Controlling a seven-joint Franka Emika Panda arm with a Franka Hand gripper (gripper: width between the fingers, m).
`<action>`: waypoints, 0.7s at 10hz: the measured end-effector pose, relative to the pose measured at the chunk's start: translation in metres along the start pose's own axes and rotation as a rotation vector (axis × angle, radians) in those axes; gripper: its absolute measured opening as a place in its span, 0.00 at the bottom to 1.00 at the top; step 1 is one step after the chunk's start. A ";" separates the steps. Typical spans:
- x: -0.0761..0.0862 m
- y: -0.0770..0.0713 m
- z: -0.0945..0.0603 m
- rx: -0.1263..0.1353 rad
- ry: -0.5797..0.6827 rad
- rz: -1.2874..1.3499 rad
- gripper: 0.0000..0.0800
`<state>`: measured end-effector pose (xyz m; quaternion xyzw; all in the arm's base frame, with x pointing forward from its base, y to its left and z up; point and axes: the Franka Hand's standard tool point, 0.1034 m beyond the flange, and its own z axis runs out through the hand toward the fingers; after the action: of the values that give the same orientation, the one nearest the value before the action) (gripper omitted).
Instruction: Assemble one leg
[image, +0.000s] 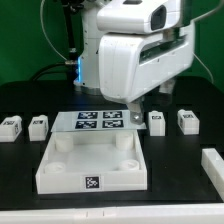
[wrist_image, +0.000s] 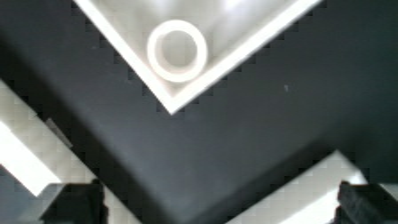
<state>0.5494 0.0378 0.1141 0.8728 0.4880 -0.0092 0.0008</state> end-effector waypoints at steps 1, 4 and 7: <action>-0.018 0.001 -0.005 -0.002 -0.005 -0.044 0.81; -0.034 0.014 -0.005 -0.018 0.002 -0.409 0.81; -0.037 0.014 -0.003 -0.014 0.000 -0.508 0.81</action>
Offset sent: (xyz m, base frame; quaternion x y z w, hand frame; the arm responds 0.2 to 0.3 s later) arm 0.0000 0.0000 0.0000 0.0000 0.0000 -0.2667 0.9638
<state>0.5419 -0.0008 0.1171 0.7221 0.6918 -0.0059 0.0045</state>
